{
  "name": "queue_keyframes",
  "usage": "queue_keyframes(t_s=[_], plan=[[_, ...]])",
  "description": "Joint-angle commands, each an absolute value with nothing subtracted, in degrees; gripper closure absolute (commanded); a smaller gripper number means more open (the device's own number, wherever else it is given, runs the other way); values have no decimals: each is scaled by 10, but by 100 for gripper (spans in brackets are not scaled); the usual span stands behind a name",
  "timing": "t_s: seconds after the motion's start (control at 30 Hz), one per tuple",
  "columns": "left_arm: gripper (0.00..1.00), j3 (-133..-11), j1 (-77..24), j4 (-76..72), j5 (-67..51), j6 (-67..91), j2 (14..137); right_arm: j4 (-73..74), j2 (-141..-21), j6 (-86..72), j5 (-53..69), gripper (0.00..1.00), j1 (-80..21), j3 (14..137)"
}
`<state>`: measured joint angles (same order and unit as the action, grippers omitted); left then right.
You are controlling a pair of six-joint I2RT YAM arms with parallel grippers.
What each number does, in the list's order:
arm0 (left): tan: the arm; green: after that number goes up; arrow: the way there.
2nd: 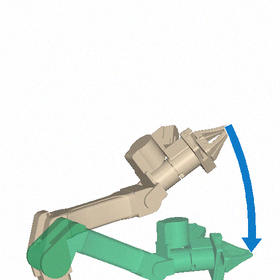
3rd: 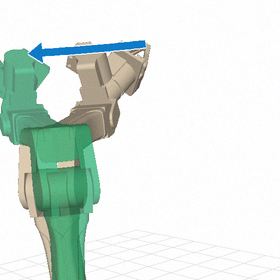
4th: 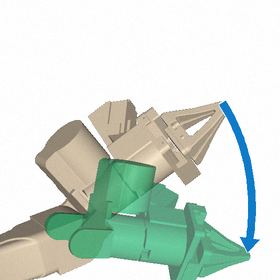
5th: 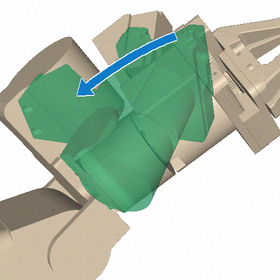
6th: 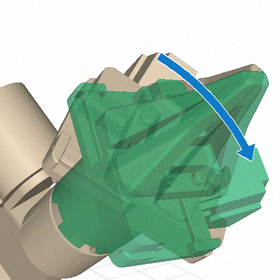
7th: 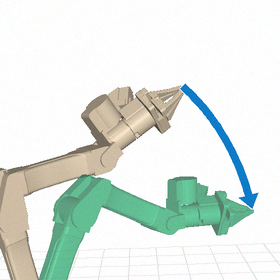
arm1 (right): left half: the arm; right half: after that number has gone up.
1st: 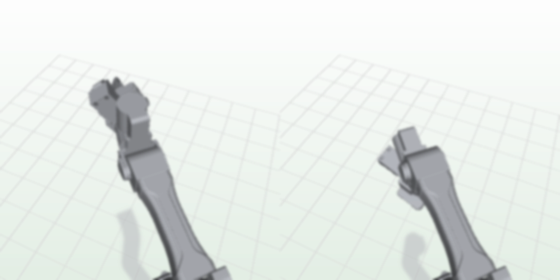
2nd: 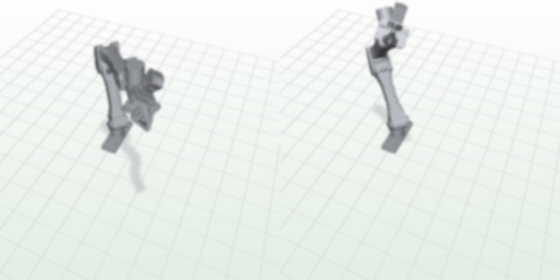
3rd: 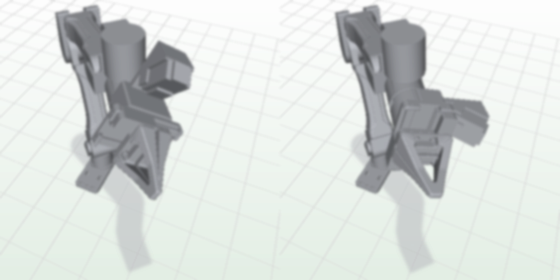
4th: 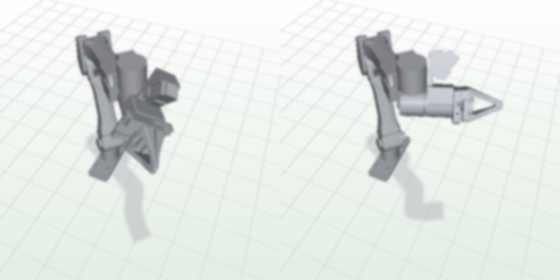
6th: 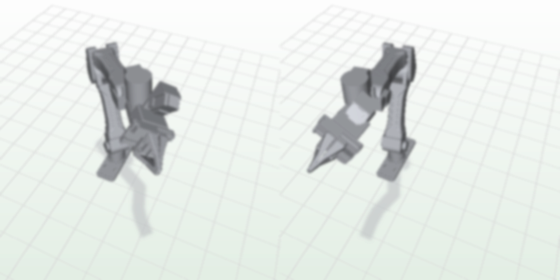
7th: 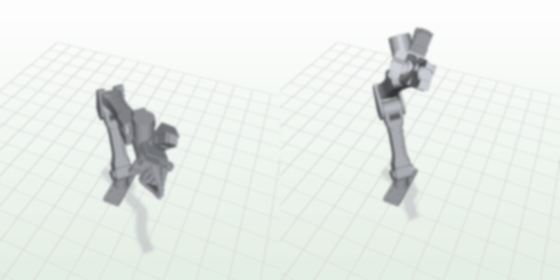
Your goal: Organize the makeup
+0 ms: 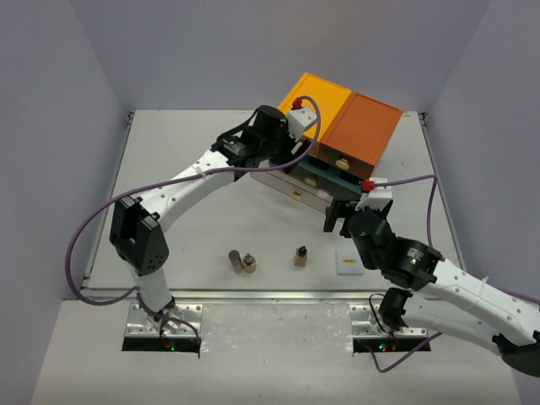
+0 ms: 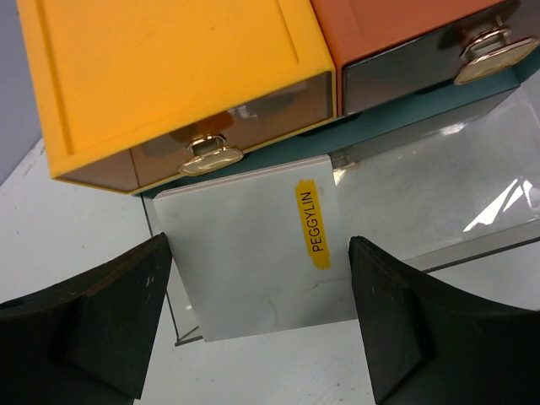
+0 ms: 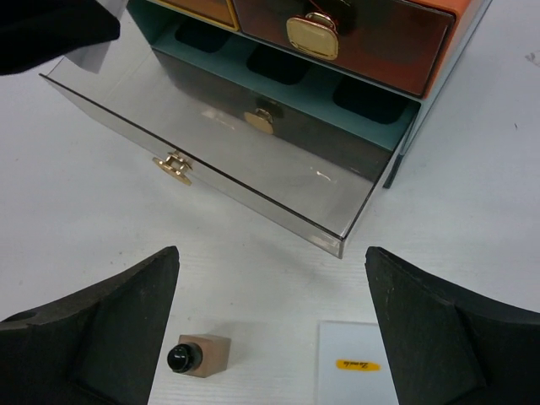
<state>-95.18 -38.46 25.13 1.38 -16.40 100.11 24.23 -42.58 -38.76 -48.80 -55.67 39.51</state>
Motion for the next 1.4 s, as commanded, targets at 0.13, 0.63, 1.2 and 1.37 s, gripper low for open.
queue_keyframes(t_s=[0.13, 0.63, 1.2, 1.37], plan=[[100, -898, -392, 113, 53, -165, 1001, 250, -420, -407, -528, 9, -556, 391], [100, -836, -392, 48, 90, -185, 1053, 276, -445, -414, -510, 9, -556, 399], [0, -852, -392, 101, 101, -145, 1058, 357, -467, -411, -433, 3, -505, 410], [0, -888, -392, 129, 98, -143, 1053, 376, -488, -397, -313, 2, -429, 412]])
